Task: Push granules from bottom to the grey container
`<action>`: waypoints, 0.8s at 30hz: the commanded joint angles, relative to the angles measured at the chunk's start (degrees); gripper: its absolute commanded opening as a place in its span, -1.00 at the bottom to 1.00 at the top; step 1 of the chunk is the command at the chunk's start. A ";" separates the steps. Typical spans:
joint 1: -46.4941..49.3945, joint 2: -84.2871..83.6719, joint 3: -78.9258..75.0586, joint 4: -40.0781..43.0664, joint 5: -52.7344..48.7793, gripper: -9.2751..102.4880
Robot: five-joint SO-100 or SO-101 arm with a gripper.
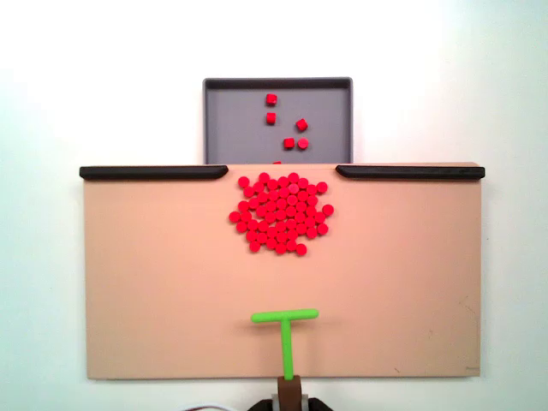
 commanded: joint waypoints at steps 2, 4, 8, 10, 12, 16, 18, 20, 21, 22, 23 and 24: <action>0.53 -2.55 -0.26 -3.69 0.09 -0.84; 0.35 -4.04 -0.26 -5.54 0.35 -0.84; 0.26 -6.50 -0.26 -8.00 0.70 -0.84; 0.26 -7.38 -0.26 -8.53 0.79 -0.84; 0.09 -8.00 -0.26 -9.05 1.05 -0.84; -0.09 -9.23 -0.35 -10.20 1.14 -0.84; -0.09 -9.67 -0.62 -10.37 1.14 -0.84; -0.09 -10.02 -0.97 -10.37 1.14 -0.84; -0.09 -10.28 -1.14 -10.37 1.14 -0.84; -0.09 -10.37 -1.14 -10.46 1.14 -0.84; -0.09 -10.55 -1.23 -10.46 1.14 -0.84; -0.09 -10.72 -1.23 -10.46 1.05 -0.84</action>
